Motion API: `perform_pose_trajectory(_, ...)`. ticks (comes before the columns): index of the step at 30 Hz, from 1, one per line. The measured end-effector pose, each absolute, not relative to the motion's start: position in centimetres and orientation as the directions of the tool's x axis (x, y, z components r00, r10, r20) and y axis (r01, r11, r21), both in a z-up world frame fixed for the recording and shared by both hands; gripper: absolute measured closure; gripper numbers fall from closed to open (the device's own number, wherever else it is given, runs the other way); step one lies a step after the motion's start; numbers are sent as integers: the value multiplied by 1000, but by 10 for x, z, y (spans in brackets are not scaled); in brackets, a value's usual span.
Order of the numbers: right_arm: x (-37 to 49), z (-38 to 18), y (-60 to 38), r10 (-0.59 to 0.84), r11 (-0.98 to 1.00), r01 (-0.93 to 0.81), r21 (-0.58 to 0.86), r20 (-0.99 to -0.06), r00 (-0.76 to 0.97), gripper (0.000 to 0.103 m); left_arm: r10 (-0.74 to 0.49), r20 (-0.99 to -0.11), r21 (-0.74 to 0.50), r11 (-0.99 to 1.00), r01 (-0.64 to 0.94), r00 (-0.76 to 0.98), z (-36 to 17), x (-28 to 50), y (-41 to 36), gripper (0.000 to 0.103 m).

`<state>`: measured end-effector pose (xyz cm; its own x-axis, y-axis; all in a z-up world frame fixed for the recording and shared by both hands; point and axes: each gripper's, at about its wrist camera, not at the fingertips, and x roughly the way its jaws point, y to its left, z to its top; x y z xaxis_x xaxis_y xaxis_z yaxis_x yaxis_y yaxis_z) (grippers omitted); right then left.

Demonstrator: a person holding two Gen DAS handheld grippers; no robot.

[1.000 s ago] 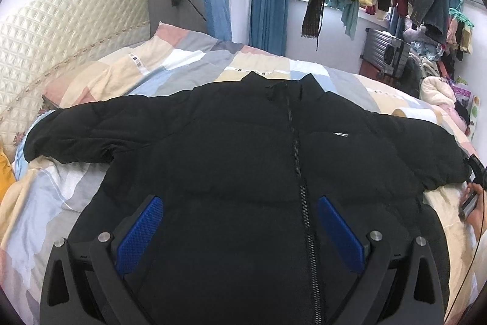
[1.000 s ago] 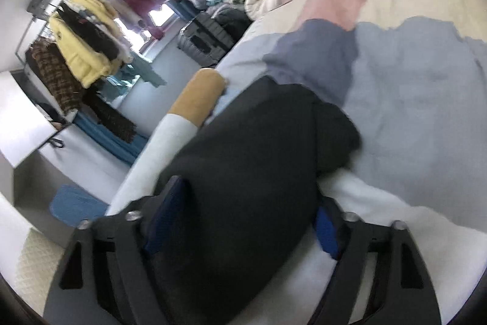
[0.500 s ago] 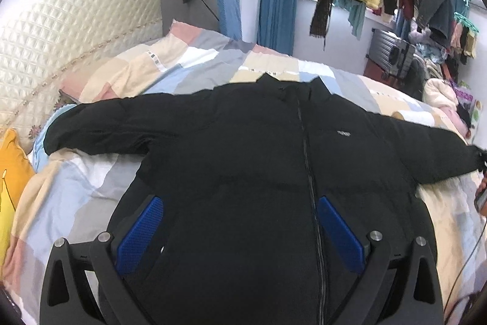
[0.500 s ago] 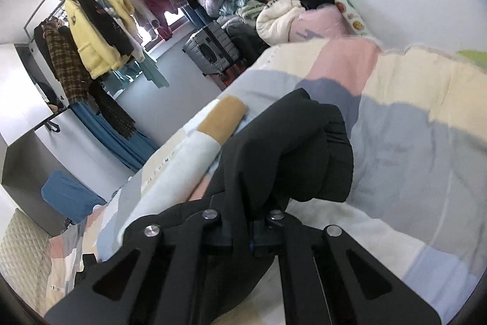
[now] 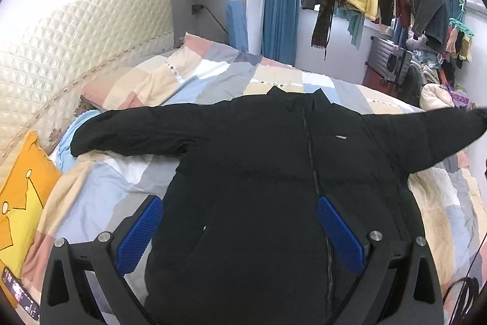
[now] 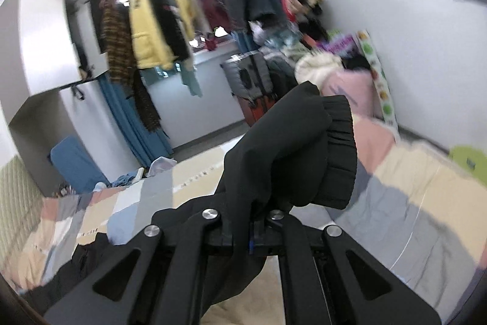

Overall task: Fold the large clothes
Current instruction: 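Lift the sleeve with the right tool and fold it across the jacket body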

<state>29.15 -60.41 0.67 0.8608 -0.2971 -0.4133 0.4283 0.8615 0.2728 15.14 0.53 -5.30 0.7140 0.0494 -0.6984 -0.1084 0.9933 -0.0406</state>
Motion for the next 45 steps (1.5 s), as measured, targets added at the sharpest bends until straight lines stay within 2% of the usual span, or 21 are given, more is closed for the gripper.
perform_pose_trajectory(7,287,69,-493,-304,942,333,51,-296,905,99,40,-680,-44,994,-95,732,-41,128,27,0)
perform_pose_trajectory(11,289,92,-431,-272,961,273,-29,-245,931,99,37,-668,-57,993,-100,743,-36,118,43,0)
perform_pose_trajectory(17,287,104,-352,-203,978,192,-77,-193,960,99,27,-658,-86,990,-111,753,-35,108,69,0)
perform_pose_trajectory(23,284,98,-273,-80,997,78,-19,-179,981,99,28,-660,-114,984,-138,751,-41,106,97,0)
perform_pose_trajectory(30,298,57,-193,64,998,-58,34,-237,969,99,24,-661,-132,980,-147,750,-47,112,124,0)
perform_pose_trajectory(33,311,27,-153,119,992,-127,-12,-270,956,99,28,-663,-142,976,-162,748,-51,118,138,0)
perform_pose_trajectory(45,346,-127,-50,240,949,-311,-44,-537,809,99,22,-700,-156,971,-183,714,-77,145,164,0)
